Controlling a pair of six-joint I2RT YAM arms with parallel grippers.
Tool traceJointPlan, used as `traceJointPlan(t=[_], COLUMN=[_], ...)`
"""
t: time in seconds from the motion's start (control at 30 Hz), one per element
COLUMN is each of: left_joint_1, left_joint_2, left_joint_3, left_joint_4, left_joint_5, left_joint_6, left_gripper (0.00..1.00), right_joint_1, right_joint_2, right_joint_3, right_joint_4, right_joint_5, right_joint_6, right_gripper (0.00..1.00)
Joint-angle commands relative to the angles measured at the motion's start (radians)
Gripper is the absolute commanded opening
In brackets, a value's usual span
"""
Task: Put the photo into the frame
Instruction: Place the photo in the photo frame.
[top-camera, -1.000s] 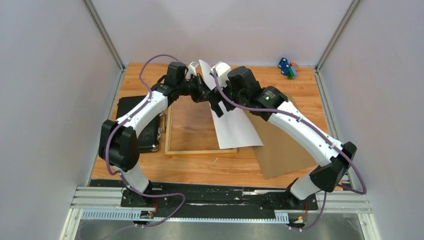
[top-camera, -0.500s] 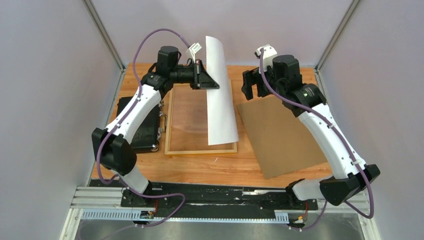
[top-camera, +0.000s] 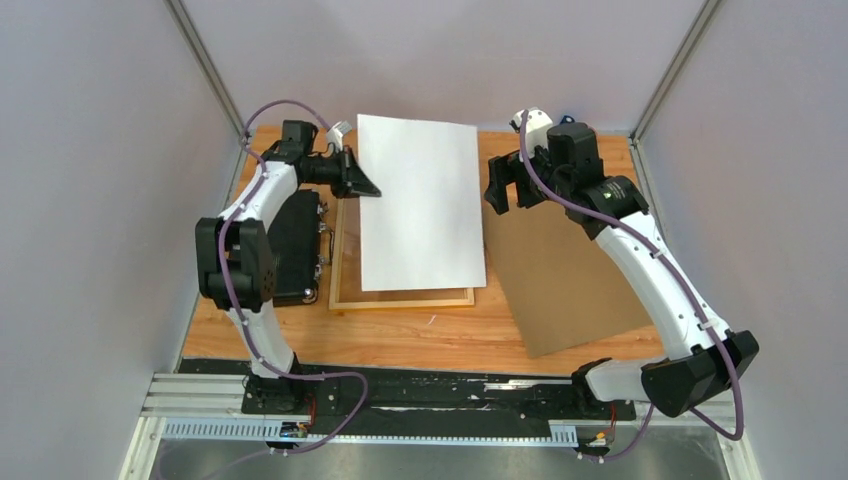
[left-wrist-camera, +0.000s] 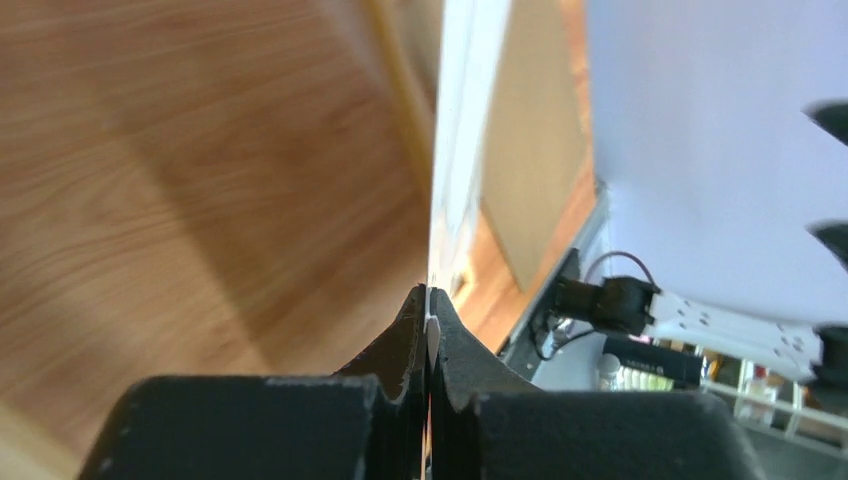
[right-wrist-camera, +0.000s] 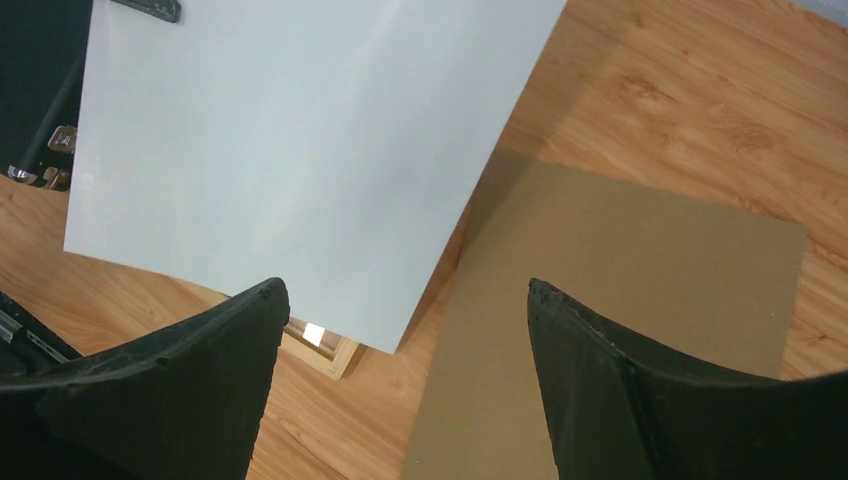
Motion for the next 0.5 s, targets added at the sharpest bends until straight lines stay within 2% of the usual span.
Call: traceJointPlan(t=[0.0, 0.23, 0.47], left_joint_1=[0.057, 0.07, 0.071], left_joint_2=[0.122, 0.221, 0.295], left_joint_3=[0.066, 0.083, 0.176], left_joint_4=[-0.214, -0.277, -0.349], left_joint_5=[-0.1, -0.314, -0.423], left_joint_6=[0.189, 0.291, 0.37], left_gripper=[0.0, 0.0, 0.0], right_joint_1=[-0.013, -0.018, -0.022], right_joint_2=[-0.033, -0.025, -0.02], right_joint_3=[-0.012, -0.024, -0.038], right_joint_4=[0.054, 0.056, 0.063], right_joint_5=[-0.038, -0.06, -0.072], right_joint_6=[0.019, 0.02, 0.02], right_gripper=[0.87, 0.87, 0.87])
